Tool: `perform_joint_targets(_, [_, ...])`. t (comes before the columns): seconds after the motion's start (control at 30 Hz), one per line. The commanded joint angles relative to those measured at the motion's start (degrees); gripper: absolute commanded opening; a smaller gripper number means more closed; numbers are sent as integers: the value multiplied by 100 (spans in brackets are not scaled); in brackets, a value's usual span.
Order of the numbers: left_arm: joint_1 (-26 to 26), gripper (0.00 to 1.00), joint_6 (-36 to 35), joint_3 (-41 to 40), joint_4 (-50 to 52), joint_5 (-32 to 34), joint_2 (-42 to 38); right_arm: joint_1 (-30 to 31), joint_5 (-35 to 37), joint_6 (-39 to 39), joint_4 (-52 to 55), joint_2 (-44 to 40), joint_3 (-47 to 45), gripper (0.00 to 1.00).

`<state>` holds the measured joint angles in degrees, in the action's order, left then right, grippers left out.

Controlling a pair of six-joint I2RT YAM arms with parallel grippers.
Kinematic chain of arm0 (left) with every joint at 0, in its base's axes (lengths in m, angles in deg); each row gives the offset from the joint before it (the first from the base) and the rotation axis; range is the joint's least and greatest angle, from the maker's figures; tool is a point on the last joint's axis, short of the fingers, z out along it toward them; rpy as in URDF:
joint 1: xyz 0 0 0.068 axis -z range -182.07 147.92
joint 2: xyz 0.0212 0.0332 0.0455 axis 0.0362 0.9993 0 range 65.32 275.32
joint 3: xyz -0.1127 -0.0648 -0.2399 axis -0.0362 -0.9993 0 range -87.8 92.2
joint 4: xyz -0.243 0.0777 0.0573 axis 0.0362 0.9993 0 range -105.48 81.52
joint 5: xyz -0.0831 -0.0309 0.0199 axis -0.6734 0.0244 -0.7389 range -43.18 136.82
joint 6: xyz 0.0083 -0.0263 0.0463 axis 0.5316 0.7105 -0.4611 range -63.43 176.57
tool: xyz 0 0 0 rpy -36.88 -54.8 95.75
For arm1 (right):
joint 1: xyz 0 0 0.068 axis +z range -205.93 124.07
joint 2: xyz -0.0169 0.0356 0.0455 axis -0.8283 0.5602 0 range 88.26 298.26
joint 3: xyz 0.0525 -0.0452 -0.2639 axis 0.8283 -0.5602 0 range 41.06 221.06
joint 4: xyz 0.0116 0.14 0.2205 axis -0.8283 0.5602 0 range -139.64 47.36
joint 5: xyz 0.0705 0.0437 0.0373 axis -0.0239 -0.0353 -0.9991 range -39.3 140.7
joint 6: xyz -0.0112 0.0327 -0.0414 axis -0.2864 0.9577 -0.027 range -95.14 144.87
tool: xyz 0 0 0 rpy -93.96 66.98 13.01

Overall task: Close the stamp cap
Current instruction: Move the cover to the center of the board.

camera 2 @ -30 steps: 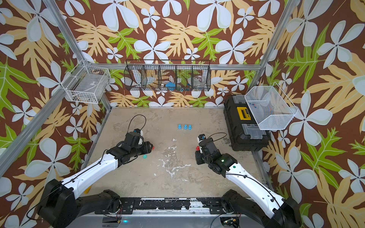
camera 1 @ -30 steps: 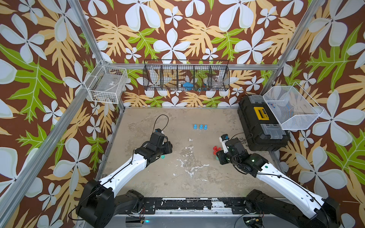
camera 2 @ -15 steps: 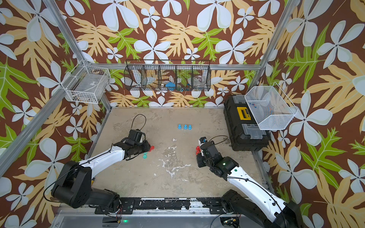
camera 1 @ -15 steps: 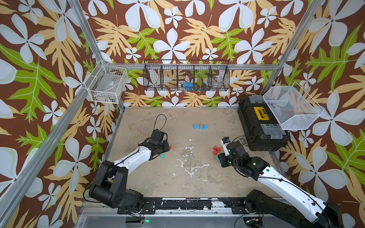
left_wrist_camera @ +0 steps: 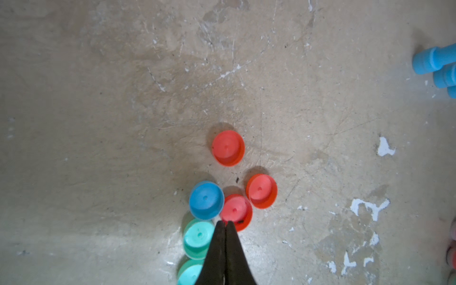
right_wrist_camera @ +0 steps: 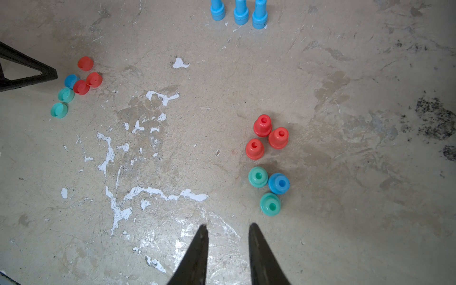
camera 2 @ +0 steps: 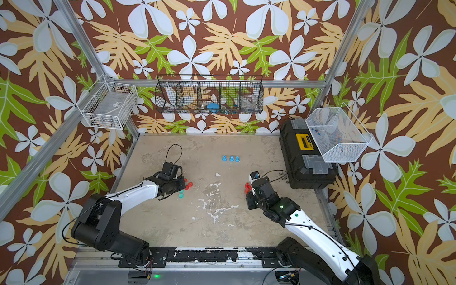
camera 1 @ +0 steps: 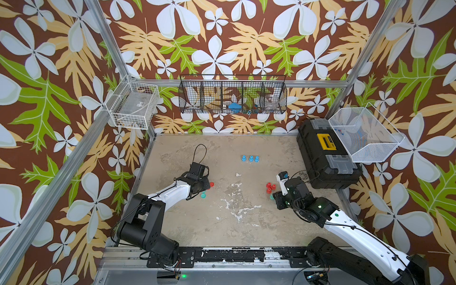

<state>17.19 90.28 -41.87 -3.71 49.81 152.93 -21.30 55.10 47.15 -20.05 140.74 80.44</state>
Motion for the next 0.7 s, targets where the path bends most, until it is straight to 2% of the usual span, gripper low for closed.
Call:
perform_joint_targets(0.0, [-11,0,-128,78,-26,241,94,6,-10,39,-148,-27,-9,30])
perform_joint_targets(0.67, [-11,0,-197,364,-43,316,772,10,34,41,-172,-56,-18,29])
